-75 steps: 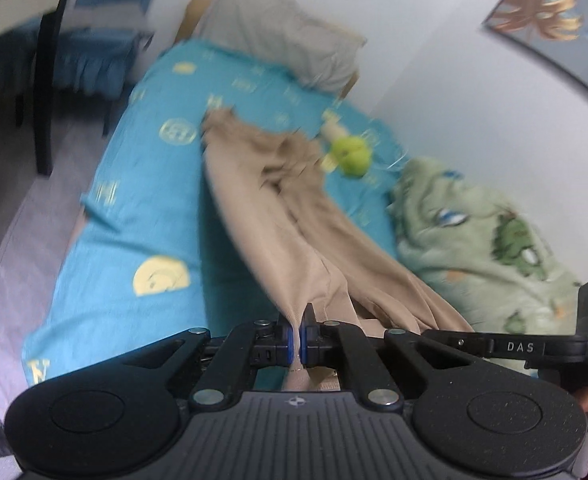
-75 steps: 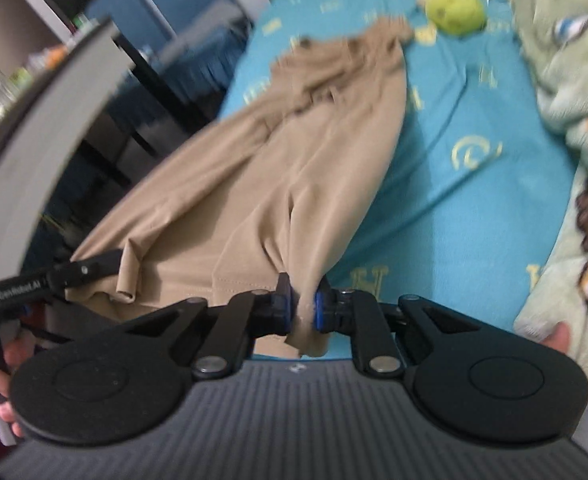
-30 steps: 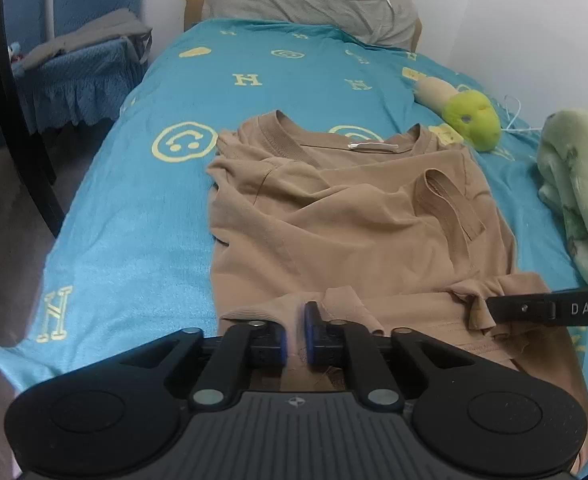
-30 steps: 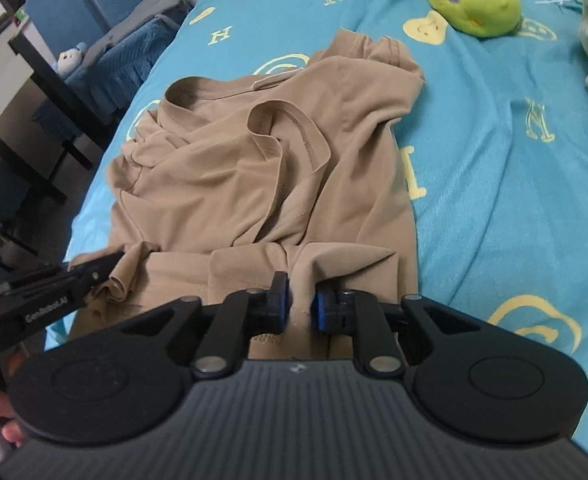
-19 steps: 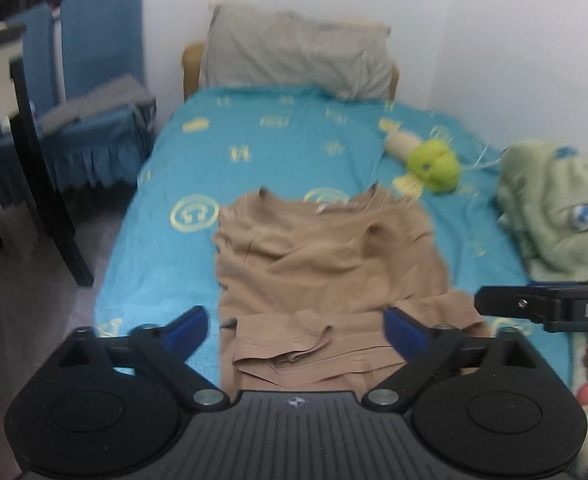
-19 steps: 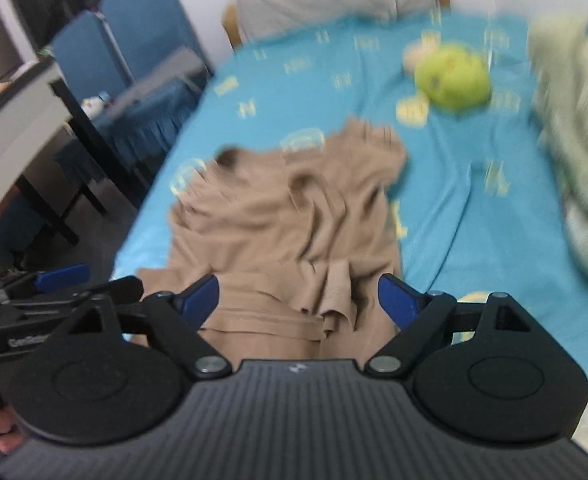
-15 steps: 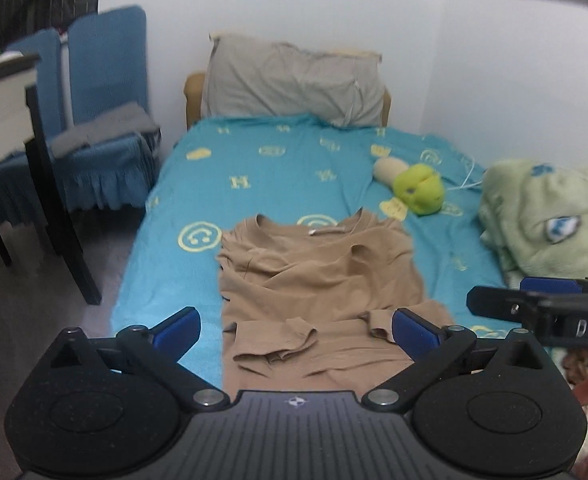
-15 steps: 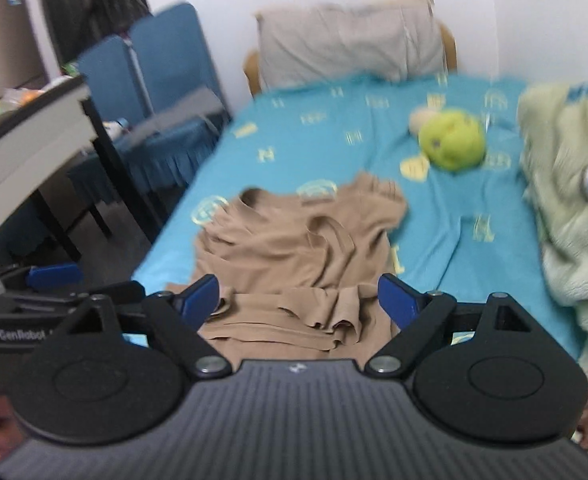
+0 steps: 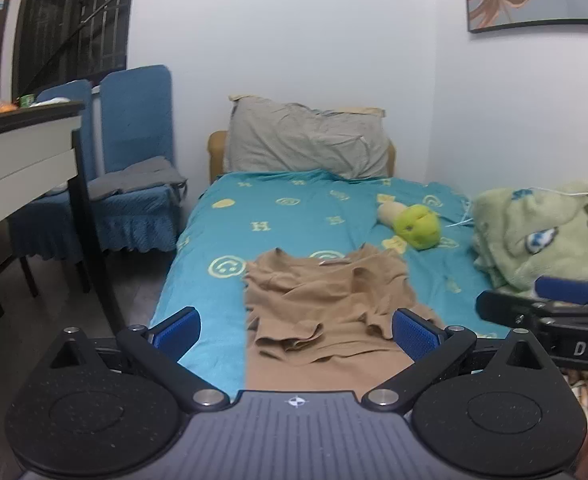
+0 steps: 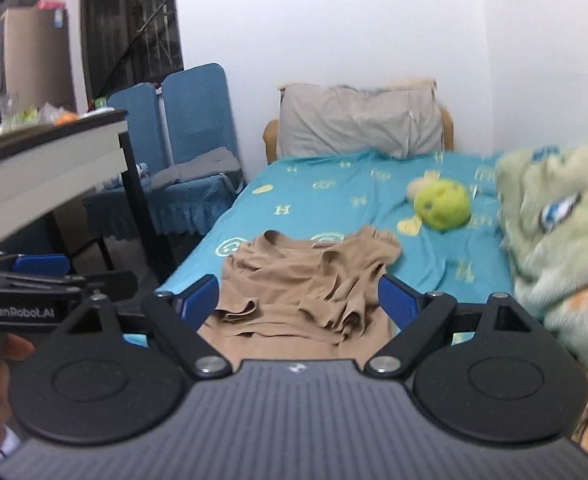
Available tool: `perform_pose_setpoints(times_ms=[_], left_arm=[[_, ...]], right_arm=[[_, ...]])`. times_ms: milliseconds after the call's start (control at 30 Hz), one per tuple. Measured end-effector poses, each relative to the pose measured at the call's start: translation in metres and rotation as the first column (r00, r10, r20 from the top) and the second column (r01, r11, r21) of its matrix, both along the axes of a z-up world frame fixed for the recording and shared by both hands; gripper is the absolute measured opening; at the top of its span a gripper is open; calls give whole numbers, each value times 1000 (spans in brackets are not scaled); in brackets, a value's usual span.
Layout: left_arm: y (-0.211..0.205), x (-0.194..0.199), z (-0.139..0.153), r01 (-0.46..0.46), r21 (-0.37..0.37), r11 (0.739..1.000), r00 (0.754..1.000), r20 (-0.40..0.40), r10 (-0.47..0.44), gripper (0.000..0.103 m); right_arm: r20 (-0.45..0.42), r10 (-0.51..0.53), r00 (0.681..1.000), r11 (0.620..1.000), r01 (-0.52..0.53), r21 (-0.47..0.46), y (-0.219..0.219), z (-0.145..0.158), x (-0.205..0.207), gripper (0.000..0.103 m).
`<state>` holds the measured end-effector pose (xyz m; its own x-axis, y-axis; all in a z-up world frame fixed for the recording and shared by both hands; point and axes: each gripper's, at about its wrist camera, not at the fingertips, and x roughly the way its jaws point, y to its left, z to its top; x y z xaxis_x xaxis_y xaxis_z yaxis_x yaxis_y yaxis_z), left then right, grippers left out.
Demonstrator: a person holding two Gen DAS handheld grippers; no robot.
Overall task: Fold clothes
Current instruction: 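Release the hem with both grippers, leaving the t-shirt folded in half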
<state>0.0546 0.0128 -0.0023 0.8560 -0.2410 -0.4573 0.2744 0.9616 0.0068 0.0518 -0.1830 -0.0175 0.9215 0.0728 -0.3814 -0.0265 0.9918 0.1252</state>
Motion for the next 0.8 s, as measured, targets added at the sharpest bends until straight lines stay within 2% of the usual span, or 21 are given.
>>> perform_pose_setpoints(times_ms=[100,167,200,267,300,467,533,567,600,667,800], left_arm=[[7,3,-10,-13,-11,1000,1000,-11,13,103],[10,6,-16,-16,-13,1000,1000,-27,16,103],[10,7,-18,-17,-11,1000,999,-34,17,103],[11,7,-20,-17,-8,1000,999,-35,17,103],[12,7,-21,-17,-7,1000,999,-36,17,103],[10,5,-23,-9,-3,1000,999,-40,9,103],[9,4,-25,-5,-6,1000,999,-50,4,103],[8,4,-26,-3,-6,1000,998,-56,3,103],[8,4,-27,-2,-8,1000,998,-64,1,103],[8,3,-29,1,-12,1000,997,-75,-2,103],[8,4,-33,8,-24,1000,994,-106,-10,103]], right_arm=[[-86,-22,996,999,24,25,-2,-1,10,88],[-103,-34,994,999,38,34,-4,-3,13,85],[-107,-42,993,999,45,29,-5,-4,14,75],[-115,-65,991,998,67,12,-5,-7,13,25],[-122,-74,990,997,76,9,-5,-8,13,17],[-114,-72,991,996,77,47,-10,-12,13,15],[-99,-69,993,995,76,67,-13,-13,13,17],[-100,-66,993,995,73,74,-14,-13,13,24],[-107,-62,992,994,71,78,-15,-12,14,35],[-120,-61,991,993,72,90,-15,-13,15,103],[-116,-50,992,997,58,59,-9,-10,14,103]])
